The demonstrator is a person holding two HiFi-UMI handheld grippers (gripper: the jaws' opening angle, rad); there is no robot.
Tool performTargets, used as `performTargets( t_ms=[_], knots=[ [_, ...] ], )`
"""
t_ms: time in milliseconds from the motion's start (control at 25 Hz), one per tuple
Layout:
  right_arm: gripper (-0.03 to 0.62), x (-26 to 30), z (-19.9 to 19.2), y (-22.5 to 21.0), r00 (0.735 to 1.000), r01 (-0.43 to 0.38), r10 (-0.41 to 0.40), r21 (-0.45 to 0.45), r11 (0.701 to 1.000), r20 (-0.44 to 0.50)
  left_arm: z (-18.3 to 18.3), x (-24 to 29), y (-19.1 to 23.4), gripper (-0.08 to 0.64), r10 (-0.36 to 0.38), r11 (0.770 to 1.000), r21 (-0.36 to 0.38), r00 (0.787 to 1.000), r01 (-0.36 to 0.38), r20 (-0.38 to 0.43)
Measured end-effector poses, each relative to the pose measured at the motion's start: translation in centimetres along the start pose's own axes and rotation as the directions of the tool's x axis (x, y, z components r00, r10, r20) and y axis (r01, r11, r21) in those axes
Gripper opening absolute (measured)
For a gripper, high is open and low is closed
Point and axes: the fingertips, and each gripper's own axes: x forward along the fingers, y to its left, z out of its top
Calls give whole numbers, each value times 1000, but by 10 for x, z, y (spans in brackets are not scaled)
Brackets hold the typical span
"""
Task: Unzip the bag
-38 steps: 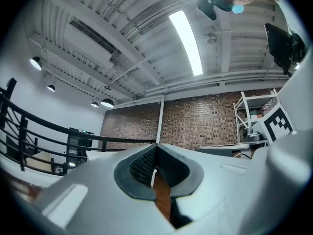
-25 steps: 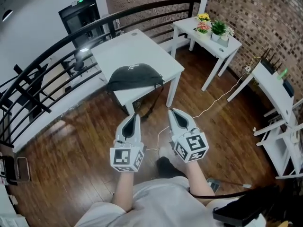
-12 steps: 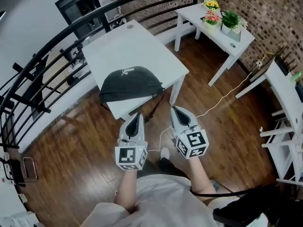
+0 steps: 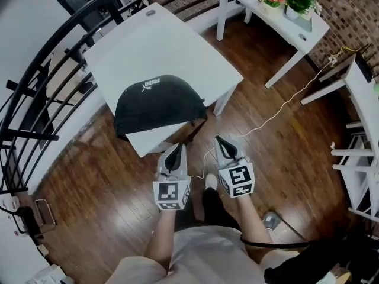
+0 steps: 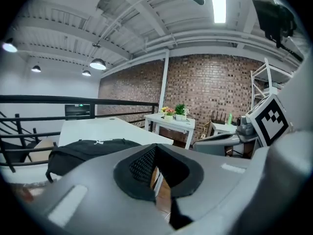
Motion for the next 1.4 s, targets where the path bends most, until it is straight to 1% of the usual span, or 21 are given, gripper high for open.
performTargets(
  t_ms=[120, 240, 400, 520, 600, 640, 680, 760, 920, 1000, 1040, 1080, 1160, 1280, 1320, 1360, 1400],
  knots=[
    [-12, 32, -29, -8, 999, 24, -25, -25, 999, -46, -28, 29, 10, 17, -27, 1000, 0, 998, 27, -49],
    [-12, 59, -55, -17, 996, 49, -50, -14, 999, -80, -54, 52, 16, 17, -56, 998, -1, 994, 56, -91],
    [-12, 93, -82, -29, 994, 70, -71, -10, 997, -82, -84, 73, 25, 17, -76, 997, -21, 990, 74, -121],
    [-12, 116, -98, -35, 994, 86, -88, -37, 996, -70, -98, 82, 31, 17, -84, 996, -24, 988, 81, -129],
    [-12, 128, -107, -34, 994, 80, -84, -60, 995, -66, -105, 83, 32, 17, -91, 996, -22, 986, 89, -139],
    [81, 134, -111, -33, 995, 73, -77, -69, 995, -66, -108, 84, 33, 17, -96, 995, -21, 985, 94, -144],
    [158, 140, -113, -33, 995, 71, -76, -77, 995, -66, -110, 85, 34, 17, -101, 995, -21, 984, 99, -148],
    [160, 149, -114, -35, 994, 86, -94, -109, 990, -64, -113, 87, 36, 17, -104, 995, -20, 982, 102, -155],
    [160, 164, -112, -48, 989, 125, -141, -232, 965, -54, -116, 91, 37, 17, -101, 995, -21, 982, 99, -158],
    [155, 170, -108, -54, 990, 122, -138, -261, 958, -43, -114, 93, 37, 17, -102, 995, -25, 983, 100, -153],
    [137, 171, -106, -53, 991, 111, -127, -268, 957, -43, -113, 93, 38, 17, -103, 995, -26, 983, 100, -151],
    [81, 171, -104, -52, 993, 97, -113, -268, 958, -44, -111, 93, 38, 17, -103, 995, -25, 983, 101, -151],
    [61, 168, -98, -46, 995, 63, -79, -238, 969, -55, -110, 94, 38, 17, -102, 995, -19, 982, 100, -159],
    [49, 160, -85, -39, 996, 18, -34, -190, 982, -84, -109, 96, 35, 22, -114, 993, -25, 979, 112, -168],
    [49, 156, -80, -37, 995, 8, -26, -183, 983, -95, -108, 97, 33, 105, -129, 992, -36, 977, 124, -168],
    [48, 153, -74, -34, 994, -1, -18, -177, 984, -105, -106, 98, 31, 166, -142, 990, -49, 976, 136, -167],
    [46, 149, -69, -30, 993, -10, -10, -170, 985, -115, -104, 98, 29, 184, -149, 988, -63, 975, 141, -162]
  ],
)
